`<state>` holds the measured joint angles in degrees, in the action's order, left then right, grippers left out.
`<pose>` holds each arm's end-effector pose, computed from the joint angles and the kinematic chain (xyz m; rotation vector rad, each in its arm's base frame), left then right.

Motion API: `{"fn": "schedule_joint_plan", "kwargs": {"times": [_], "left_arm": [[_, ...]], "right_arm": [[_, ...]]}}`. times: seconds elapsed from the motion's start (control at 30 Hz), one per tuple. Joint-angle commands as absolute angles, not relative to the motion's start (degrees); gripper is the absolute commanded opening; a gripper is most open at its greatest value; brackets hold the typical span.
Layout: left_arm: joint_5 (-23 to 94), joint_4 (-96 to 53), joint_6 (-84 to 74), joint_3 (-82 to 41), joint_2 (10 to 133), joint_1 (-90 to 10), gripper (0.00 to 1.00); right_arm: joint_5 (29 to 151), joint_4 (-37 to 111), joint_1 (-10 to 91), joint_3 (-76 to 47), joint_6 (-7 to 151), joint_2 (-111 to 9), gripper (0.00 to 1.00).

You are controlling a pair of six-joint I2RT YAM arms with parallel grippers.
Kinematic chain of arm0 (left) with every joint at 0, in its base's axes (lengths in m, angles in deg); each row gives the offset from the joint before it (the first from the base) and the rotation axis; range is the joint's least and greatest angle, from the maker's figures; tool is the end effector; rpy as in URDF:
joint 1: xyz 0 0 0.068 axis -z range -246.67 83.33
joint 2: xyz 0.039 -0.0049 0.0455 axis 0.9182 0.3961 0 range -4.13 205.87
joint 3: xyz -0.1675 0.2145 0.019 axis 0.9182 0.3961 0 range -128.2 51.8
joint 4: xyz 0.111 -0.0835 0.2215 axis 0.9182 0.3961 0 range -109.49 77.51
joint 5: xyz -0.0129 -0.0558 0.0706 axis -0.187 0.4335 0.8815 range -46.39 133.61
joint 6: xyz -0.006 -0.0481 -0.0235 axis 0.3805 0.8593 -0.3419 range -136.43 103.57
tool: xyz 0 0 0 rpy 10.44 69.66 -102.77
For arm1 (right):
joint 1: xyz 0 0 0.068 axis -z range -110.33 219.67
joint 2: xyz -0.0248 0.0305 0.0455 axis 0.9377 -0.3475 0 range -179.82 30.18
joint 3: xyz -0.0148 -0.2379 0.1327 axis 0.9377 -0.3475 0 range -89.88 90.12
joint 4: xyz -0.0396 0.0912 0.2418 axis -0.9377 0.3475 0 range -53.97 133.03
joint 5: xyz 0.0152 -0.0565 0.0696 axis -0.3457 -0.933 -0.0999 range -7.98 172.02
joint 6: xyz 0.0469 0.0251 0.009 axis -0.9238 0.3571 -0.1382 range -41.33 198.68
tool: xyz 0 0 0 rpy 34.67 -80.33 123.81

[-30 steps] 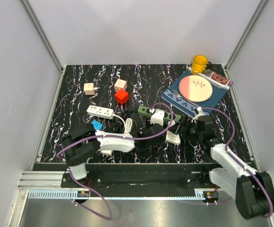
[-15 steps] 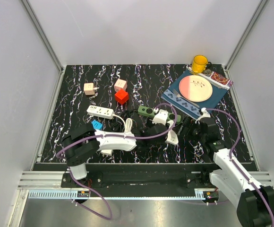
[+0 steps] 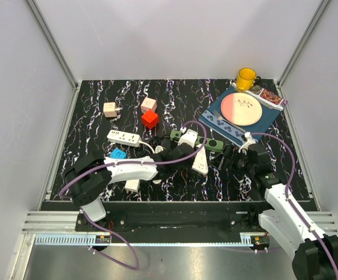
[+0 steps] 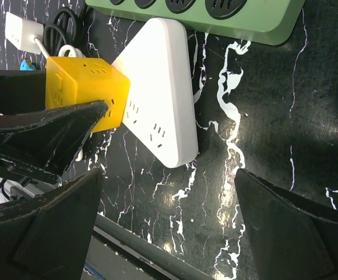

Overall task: Insert the plug
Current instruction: Insert the plug into the socket.

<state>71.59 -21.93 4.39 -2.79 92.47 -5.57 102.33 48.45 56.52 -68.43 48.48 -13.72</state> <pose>0.1855 -0.3016 0.1892 0.5070 2.1204 -0.2609 0.1600 0.0501 0.1971 0.1251 2.2497 0.8060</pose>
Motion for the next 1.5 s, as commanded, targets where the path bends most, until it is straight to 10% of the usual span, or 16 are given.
{"fn": "schedule_joint_plan", "kwargs": {"times": [0.0, 0.4, 1.47], "left_arm": [[69.45, -10.01, 2.81, -3.04, 92.99, -6.38, 0.46], [67.69, -3.07, 5.19, -10.34, 89.57, -7.61, 0.87], [49.23, 5.11, 3.61, -17.37, 89.73, -14.46, 0.77]], "right_arm": [[104.52, 49.30, 56.13, -64.74, 50.37, -14.29, 1.00], [104.69, 51.85, 56.04, -63.25, 52.31, -14.30, 1.00], [119.10, 36.65, 56.04, -60.52, 53.54, -42.59, 0.87]]}}
